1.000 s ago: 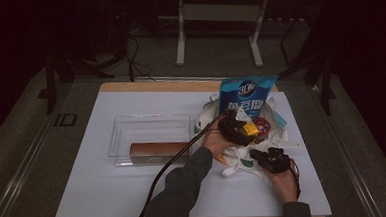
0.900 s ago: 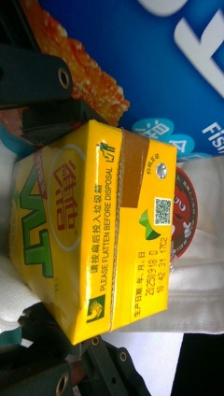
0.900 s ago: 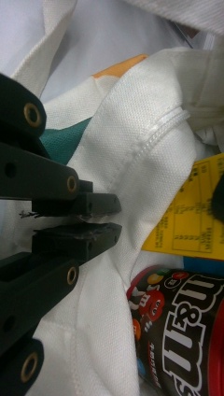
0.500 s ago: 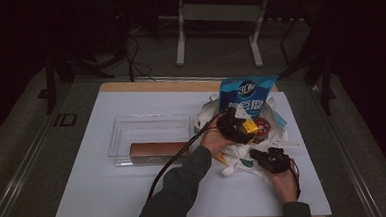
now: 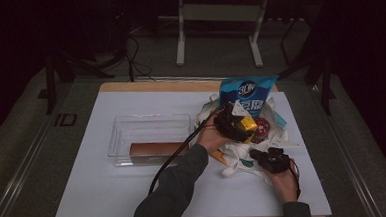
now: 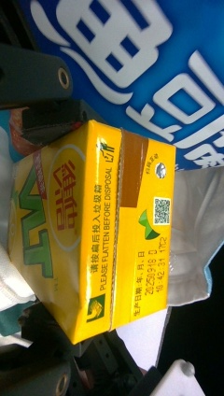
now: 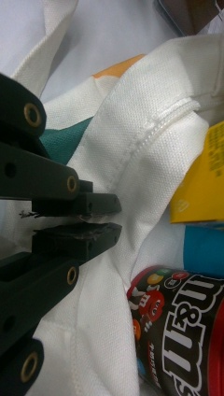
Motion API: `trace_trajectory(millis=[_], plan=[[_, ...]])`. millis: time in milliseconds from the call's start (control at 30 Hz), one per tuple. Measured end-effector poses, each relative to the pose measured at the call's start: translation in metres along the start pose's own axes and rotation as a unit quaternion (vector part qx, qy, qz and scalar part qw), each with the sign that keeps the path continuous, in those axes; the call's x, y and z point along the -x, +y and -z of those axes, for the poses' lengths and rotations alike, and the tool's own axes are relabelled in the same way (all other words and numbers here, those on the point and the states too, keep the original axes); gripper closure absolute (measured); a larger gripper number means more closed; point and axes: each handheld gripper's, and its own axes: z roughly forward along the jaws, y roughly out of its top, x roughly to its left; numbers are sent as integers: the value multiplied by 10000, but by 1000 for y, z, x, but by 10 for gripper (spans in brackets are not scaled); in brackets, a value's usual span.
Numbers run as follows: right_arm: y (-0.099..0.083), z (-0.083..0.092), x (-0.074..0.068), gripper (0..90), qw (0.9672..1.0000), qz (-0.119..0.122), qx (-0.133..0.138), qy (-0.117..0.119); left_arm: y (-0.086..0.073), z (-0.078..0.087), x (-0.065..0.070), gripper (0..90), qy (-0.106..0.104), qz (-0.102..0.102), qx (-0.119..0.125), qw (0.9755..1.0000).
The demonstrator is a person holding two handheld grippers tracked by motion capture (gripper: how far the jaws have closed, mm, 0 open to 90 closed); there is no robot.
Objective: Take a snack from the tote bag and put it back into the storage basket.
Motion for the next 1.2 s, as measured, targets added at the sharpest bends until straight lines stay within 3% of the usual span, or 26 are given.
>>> trace_trajectory(millis=[300,533,1200], plan=[[0,0,0,838,10000,13,4,-3,5,18,-3,285,30,15,136,9999],[0,0,0,838,10000,4,5,-5,7,31,-5,286,23,-71,119,9999],[0,0,0,838,10000,10,7,-8,4,67,-14,285,161,-38,175,9997]])
